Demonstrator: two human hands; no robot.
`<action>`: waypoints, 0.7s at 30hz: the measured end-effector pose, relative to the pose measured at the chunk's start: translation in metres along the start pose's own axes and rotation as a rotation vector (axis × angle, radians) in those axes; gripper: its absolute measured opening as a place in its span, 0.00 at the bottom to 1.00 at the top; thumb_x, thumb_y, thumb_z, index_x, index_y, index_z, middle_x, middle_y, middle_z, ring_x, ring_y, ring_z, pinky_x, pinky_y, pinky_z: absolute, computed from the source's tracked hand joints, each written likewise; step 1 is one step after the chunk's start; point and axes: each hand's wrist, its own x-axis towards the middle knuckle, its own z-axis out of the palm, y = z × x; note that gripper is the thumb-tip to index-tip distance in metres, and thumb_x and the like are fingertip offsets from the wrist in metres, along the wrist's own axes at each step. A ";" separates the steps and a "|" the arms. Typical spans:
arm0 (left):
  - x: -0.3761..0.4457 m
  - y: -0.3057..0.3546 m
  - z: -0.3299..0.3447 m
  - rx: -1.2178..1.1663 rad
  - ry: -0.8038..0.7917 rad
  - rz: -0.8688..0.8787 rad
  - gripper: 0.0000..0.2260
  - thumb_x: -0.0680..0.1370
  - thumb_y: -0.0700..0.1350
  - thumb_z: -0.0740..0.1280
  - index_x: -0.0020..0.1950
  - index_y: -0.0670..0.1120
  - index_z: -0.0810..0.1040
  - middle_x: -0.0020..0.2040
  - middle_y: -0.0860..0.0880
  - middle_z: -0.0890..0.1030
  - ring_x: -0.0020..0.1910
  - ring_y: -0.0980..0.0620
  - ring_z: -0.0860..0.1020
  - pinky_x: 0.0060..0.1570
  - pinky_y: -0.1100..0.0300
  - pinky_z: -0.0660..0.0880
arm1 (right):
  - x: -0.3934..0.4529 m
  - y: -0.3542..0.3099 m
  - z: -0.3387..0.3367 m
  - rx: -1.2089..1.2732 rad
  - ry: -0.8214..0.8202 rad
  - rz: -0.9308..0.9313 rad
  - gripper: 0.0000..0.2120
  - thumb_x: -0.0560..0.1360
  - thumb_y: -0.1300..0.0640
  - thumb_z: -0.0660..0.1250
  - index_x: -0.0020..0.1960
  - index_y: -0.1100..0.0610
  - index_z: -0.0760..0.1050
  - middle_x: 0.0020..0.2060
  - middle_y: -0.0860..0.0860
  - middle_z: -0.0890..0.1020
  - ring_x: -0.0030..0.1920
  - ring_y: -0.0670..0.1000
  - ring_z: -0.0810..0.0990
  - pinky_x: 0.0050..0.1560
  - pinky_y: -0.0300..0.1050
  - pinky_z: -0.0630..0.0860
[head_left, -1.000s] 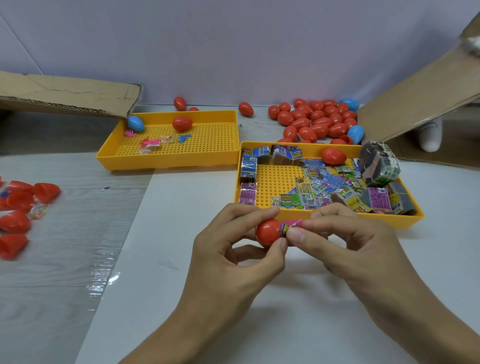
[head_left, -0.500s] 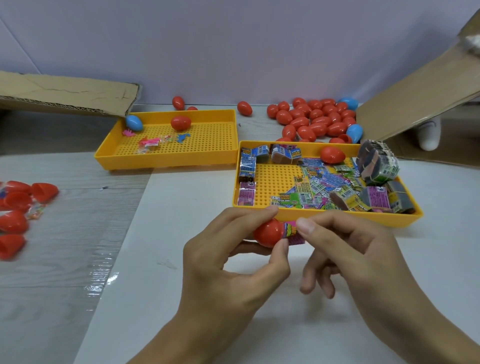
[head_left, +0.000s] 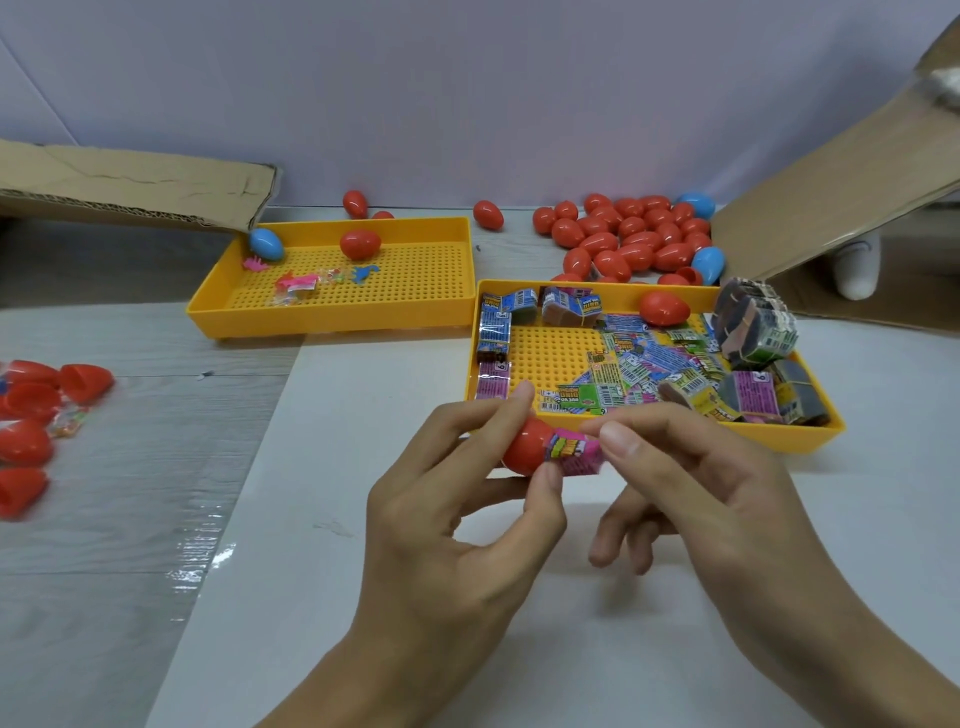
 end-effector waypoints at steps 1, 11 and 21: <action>0.000 0.000 0.000 -0.023 0.001 -0.023 0.22 0.73 0.36 0.71 0.67 0.44 0.75 0.53 0.44 0.79 0.50 0.53 0.83 0.45 0.64 0.81 | 0.000 0.000 -0.001 -0.003 0.001 -0.006 0.13 0.69 0.43 0.69 0.48 0.50 0.82 0.33 0.45 0.83 0.26 0.57 0.82 0.24 0.41 0.74; 0.001 -0.001 -0.001 -0.199 -0.027 -0.172 0.17 0.75 0.46 0.70 0.64 0.53 0.79 0.52 0.50 0.80 0.50 0.44 0.84 0.44 0.61 0.82 | 0.003 0.001 -0.006 -0.059 0.042 -0.056 0.09 0.68 0.51 0.72 0.47 0.50 0.85 0.32 0.54 0.84 0.26 0.51 0.81 0.22 0.38 0.70; 0.001 -0.003 -0.003 -0.242 -0.119 -0.170 0.16 0.73 0.44 0.72 0.61 0.52 0.82 0.52 0.50 0.80 0.47 0.44 0.84 0.43 0.57 0.82 | 0.005 -0.006 -0.012 -0.077 -0.045 -0.084 0.09 0.66 0.47 0.72 0.43 0.49 0.86 0.30 0.53 0.82 0.26 0.47 0.79 0.23 0.37 0.70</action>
